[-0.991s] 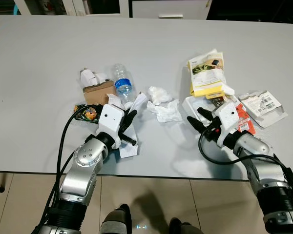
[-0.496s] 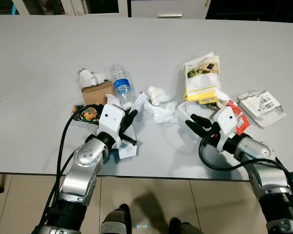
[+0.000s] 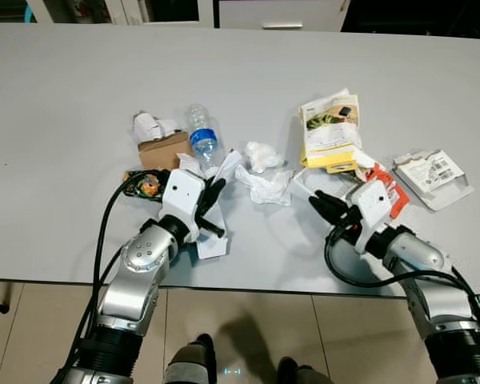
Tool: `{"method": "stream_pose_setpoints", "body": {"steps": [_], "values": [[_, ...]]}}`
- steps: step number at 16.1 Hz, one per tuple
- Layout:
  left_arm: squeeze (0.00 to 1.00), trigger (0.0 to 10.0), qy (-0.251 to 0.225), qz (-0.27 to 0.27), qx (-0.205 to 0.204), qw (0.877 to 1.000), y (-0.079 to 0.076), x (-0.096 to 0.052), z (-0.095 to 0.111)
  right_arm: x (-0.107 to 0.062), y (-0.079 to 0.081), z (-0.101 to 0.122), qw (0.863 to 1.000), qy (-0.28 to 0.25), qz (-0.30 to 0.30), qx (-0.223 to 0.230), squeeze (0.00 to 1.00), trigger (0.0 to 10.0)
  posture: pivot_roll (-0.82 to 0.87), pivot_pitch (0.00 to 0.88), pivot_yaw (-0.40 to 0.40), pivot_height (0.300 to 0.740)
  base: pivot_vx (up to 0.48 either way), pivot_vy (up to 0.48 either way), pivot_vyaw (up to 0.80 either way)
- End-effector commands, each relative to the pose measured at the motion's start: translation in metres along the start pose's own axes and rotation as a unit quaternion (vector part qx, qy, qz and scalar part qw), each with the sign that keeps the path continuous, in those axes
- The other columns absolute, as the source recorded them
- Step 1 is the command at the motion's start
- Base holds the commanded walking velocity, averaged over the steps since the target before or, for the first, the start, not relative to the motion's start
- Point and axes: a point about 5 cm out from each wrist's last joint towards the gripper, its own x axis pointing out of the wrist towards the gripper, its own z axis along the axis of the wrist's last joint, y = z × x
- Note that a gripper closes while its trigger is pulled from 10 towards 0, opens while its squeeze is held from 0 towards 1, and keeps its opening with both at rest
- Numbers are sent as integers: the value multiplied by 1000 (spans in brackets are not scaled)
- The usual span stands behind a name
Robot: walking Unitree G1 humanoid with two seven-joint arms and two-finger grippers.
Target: Picking trash to rubbish bin
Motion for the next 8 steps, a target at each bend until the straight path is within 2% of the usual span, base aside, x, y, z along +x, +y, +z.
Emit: {"method": "stream_pose_setpoints", "body": {"steps": [1, 2, 5, 8], "values": [[0, 10000, 7, -7, 3, 1000, -1, 1, -2, -9, -3, -20, 998, 44, -36, 20, 0, 0, 259, 217, 24, 740, 0, 0, 0], [0, 10000, 7, -8, 4, 1000, -1, 1, -2, -9, -5, -19, 998, 40, -47, 20, 0, 0, 259, 217, 24, 740, 0, 0, 0], [0, 10000, 6, -7, 6, 1000, -1, 3, -2, -12, -18, -6, 991, 11, -132, 0, 0, 0, 258, 213, 26, 740, 0, 0, 0], [0, 10000, 4, -5, 6, 1000, 0, 3, -1, -14, -23, 10, 983, -23, -180, -10, 0, 0, 259, 209, 26, 740, 0, 0, 0]]}}
